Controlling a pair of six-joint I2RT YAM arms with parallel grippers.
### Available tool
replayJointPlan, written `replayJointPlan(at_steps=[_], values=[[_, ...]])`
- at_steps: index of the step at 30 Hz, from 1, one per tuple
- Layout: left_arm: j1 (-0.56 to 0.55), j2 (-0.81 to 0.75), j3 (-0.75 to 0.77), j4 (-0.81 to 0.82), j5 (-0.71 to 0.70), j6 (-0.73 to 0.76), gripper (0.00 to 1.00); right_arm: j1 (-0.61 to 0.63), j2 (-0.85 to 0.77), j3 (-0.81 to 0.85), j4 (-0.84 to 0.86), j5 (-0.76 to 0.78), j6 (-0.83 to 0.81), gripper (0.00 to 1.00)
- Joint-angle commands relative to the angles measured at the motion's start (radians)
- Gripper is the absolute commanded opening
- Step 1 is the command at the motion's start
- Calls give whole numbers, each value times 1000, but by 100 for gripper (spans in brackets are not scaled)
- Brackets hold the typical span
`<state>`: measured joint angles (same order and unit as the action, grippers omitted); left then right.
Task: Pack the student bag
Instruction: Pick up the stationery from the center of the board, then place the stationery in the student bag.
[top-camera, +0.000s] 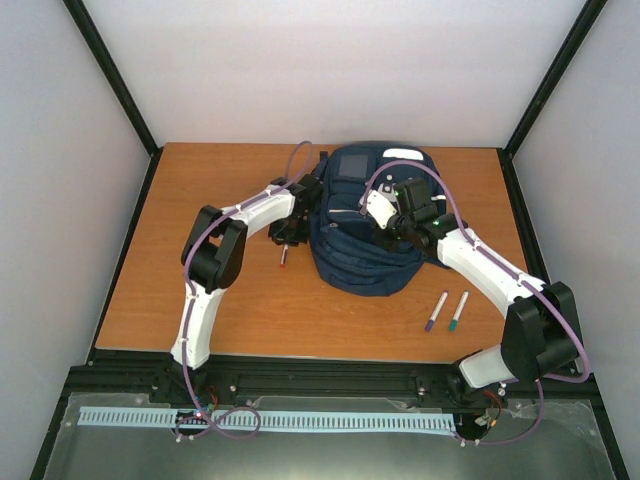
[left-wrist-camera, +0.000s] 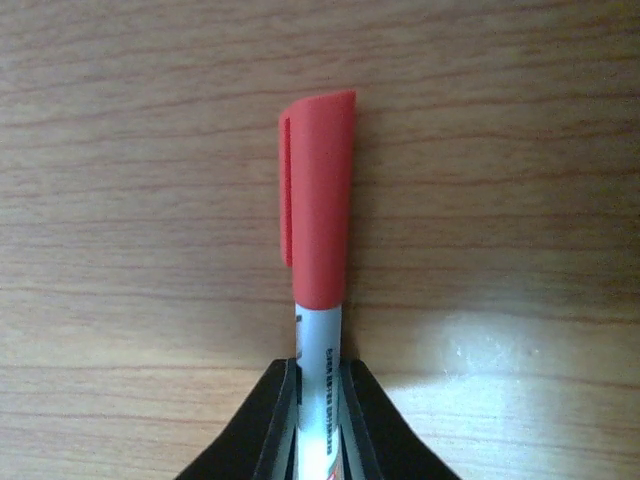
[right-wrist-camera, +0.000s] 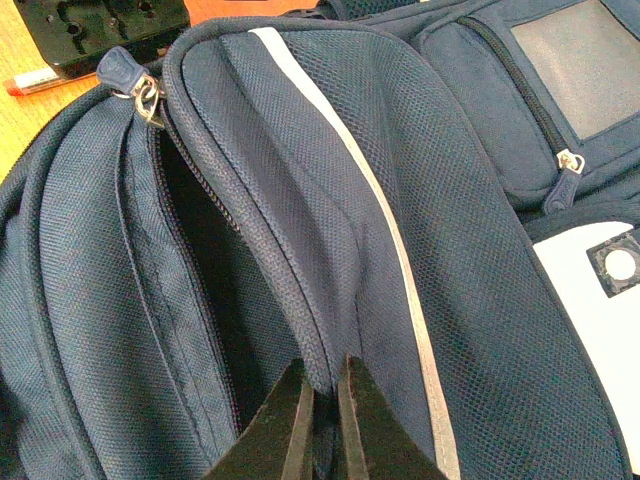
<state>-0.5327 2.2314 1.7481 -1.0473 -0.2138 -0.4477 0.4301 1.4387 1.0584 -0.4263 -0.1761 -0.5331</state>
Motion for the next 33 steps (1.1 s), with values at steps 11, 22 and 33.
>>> replayJointPlan(at_steps=[11, 22, 33], values=[[20, -87, -1, -58, 5, -25, 1, -21, -23, -11, 35, 8, 10, 3], [-16, -547, -352, 287, 505, -24, 1, -21, -27, 12, 20, 72, -5, 3], [-236, -625, -477, 637, 921, 30, 1, -19, 29, 173, -96, 100, 8, 3]])
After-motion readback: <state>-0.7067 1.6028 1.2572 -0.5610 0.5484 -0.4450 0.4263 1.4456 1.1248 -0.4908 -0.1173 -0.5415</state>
